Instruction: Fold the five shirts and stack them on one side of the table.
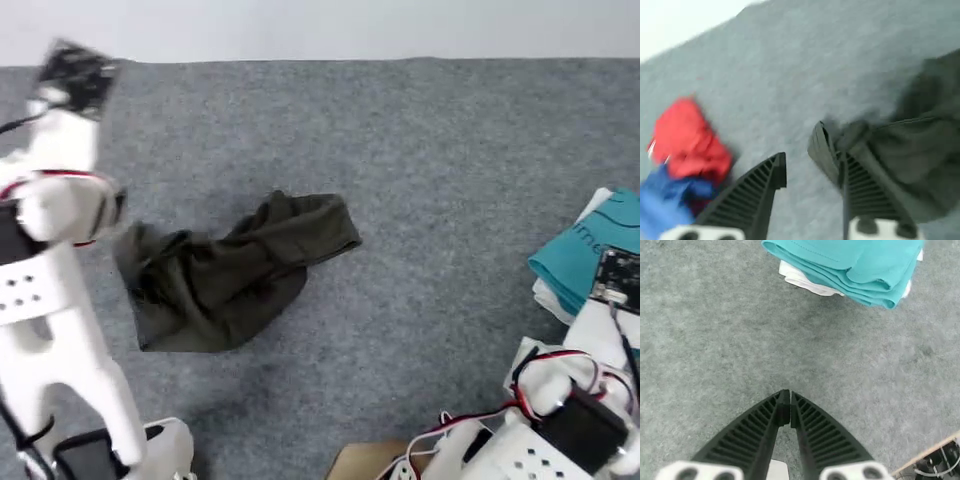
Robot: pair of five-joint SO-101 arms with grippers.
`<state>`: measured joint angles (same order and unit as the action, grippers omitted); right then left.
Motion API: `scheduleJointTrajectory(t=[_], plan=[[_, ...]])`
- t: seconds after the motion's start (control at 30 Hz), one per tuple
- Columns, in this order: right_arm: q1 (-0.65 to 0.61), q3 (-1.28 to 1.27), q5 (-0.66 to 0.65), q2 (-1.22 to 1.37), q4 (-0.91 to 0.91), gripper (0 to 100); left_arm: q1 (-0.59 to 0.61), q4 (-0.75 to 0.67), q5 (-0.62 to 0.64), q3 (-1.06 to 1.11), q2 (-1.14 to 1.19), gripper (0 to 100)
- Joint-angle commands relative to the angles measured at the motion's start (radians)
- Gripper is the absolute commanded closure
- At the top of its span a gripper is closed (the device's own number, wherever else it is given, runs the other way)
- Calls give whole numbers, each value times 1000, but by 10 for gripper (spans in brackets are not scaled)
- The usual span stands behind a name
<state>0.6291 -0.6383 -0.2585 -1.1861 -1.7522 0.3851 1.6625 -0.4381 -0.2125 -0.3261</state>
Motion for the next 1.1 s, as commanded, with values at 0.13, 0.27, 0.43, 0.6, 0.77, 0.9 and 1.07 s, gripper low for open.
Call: scheduleJointTrajectory(t=[0.13, 0.27, 0.43, 0.6, 0.77, 0.9, 1.07], plan=[[-318, 97, -6, 145, -15, 983, 307, -69, -17, 79, -32, 814], [-513, 269, -3, 403, -28, 983, 420, -74, -17, 156, -32, 815], [-766, 569, -5, 769, -31, 983, 502, -74, -17, 278, -32, 815], [-903, 819, -84, 1112, -31, 983, 532, -107, -15, 352, -32, 815], [-926, 1043, -103, 1402, -27, 983, 551, -187, -15, 423, -34, 815], [-940, 1223, -32, 1606, -30, 983, 551, -201, -15, 464, -40, 815], [-986, 1396, 127, 1779, -30, 924, 551, -219, 14, 512, -34, 816]])
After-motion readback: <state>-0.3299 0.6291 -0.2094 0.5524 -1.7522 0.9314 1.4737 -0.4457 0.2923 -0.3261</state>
